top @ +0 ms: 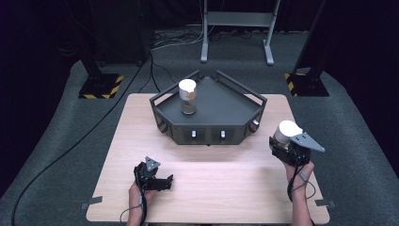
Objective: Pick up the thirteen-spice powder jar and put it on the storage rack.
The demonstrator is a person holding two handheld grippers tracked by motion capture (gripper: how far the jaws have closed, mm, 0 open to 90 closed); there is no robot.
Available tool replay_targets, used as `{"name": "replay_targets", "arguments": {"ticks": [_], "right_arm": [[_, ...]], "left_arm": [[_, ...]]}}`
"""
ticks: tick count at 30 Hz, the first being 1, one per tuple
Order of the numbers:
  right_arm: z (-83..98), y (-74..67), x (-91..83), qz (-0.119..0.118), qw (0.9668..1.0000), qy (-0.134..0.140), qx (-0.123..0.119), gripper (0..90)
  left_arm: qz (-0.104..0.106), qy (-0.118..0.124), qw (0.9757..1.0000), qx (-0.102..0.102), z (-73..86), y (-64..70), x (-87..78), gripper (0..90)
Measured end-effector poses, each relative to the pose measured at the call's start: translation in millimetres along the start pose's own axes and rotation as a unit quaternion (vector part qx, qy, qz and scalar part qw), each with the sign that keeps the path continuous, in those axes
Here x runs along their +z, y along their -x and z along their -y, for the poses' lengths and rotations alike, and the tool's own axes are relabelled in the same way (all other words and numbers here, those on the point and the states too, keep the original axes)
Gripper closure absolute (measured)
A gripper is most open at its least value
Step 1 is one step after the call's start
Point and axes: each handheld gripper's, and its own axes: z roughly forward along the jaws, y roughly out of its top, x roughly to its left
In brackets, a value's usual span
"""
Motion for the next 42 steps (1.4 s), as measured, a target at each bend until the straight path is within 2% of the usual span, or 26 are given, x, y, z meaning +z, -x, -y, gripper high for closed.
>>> {"name": "replay_targets", "arguments": {"ticks": [11, 25, 42], "right_arm": [[-24.7, -1.9, 5.1, -0.014, 0.9998, 0.008, -0.014, 30.6], [-47.8, -7.6, 18.1, -0.027, 0.9992, 0.014, -0.026, 30.6], [-65.2, -11.5, 38.3, -0.051, 0.9983, 0.014, -0.025, 30.5]], "left_arm": [[0.000, 0.000, 1.0000, 0.000, 0.0, 0.0, 0.0, 0.6], [0.001, 0.001, 1.0000, 0.001, 0.4, -0.2, -0.2, 1.2], [0.001, 0.001, 1.0000, 0.001, 0.5, -0.2, -0.3, 1.5]]}}
